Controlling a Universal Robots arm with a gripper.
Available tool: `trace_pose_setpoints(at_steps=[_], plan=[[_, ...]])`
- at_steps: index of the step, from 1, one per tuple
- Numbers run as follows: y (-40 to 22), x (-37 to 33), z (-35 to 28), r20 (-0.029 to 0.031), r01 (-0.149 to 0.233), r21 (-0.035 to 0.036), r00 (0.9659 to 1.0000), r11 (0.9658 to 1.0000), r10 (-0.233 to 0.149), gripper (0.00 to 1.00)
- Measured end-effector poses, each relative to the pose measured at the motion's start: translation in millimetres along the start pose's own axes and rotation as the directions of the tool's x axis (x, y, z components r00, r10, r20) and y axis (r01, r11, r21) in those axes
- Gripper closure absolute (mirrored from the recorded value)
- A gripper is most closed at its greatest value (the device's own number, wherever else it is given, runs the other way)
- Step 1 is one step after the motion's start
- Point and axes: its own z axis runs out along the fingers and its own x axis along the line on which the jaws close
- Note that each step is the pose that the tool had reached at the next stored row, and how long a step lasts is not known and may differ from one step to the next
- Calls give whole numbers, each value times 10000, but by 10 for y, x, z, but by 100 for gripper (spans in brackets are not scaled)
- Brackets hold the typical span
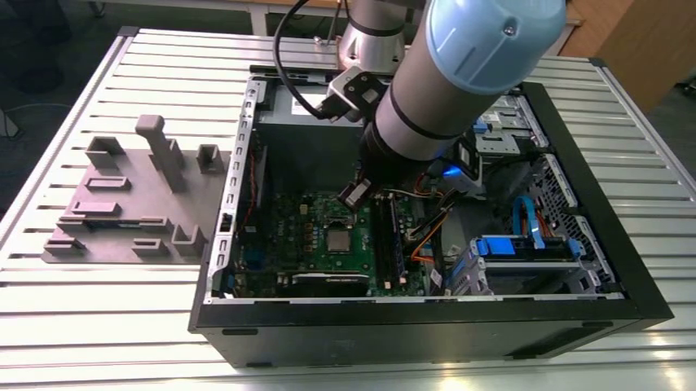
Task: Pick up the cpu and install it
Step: 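Close the cpu cover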
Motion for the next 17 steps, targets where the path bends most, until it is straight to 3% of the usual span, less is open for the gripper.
trace_pose_setpoints(at_steps=[17], plan=[[-30,36,-12,-15,-3,14,10000,10000,3,90]])
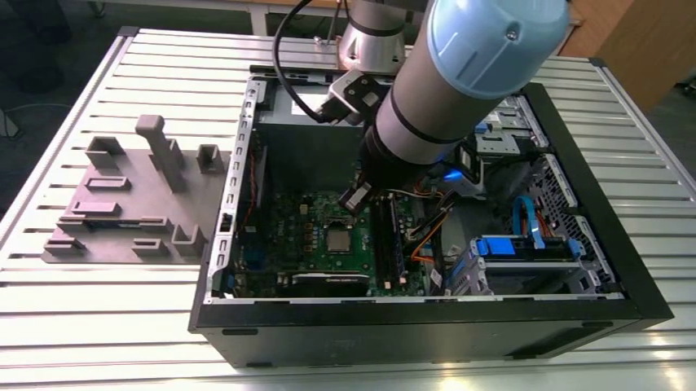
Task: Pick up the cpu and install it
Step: 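Close the cpu cover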
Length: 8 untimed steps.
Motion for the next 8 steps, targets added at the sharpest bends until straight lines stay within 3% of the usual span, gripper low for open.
trace_pose_setpoints(at_steps=[8], plan=[[-22,26,-8,0,0,0,10000,10000,0,90]])
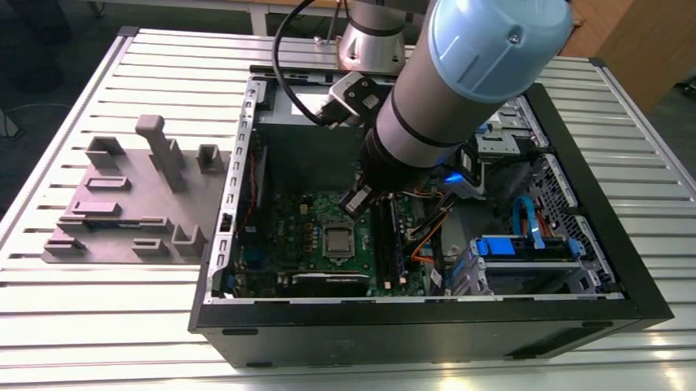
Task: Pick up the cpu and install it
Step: 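Close the cpu cover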
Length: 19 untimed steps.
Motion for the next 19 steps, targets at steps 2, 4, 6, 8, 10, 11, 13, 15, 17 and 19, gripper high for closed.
trace_pose_setpoints(at_steps=[2,4,6,8,10,11,13,15,17,19], plan=[[-2,3,-1,-1,0,1,10000,10000,0,90],[-5,6,-2,-1,-1,1,10000,10000,1,90],[0,10,-1,-2,0,2,10000,10000,0,90],[26,35,6,-2,2,2,10000,10000,-2,90],[67,72,17,-2,5,1,10000,10000,-5,90],[87,90,21,-4,9,1,10000,10000,-9,90],[121,121,28,-6,16,4,10000,10000,-16,90],[150,147,33,-1,18,10,10000,10000,-18,90],[161,157,36,1,18,10,10000,10000,-18,90],[162,159,37,0,19,9,10000,10000,-19,90]])
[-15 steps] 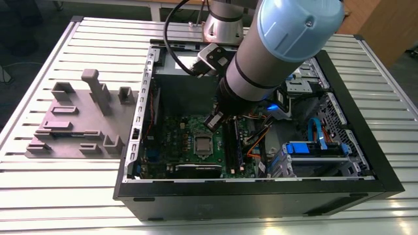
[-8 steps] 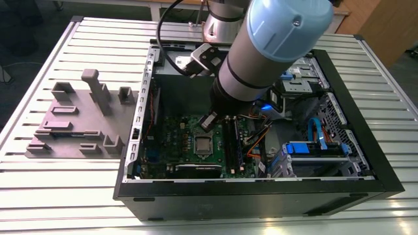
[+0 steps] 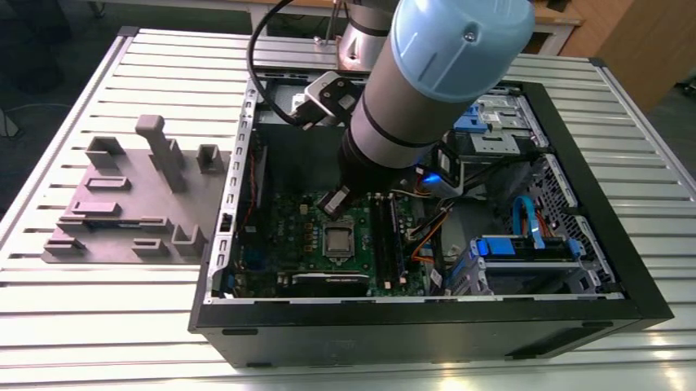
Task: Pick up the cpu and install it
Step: 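Install the first cpu locking lever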
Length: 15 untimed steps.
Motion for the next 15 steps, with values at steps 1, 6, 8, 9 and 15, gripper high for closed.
trace_pose_setpoints(at_steps=[1,6,8,9,15], plan=[[1,1,0,0,0,0,10000,10000,0,90],[2,1,0,0,0,0,10000,10000,0,90],[2,2,1,0,0,0,10000,10000,0,90],[2,2,0,0,0,0,10000,10000,0,90],[-30,-26,-5,0,0,0,10000,10000,0,90]])
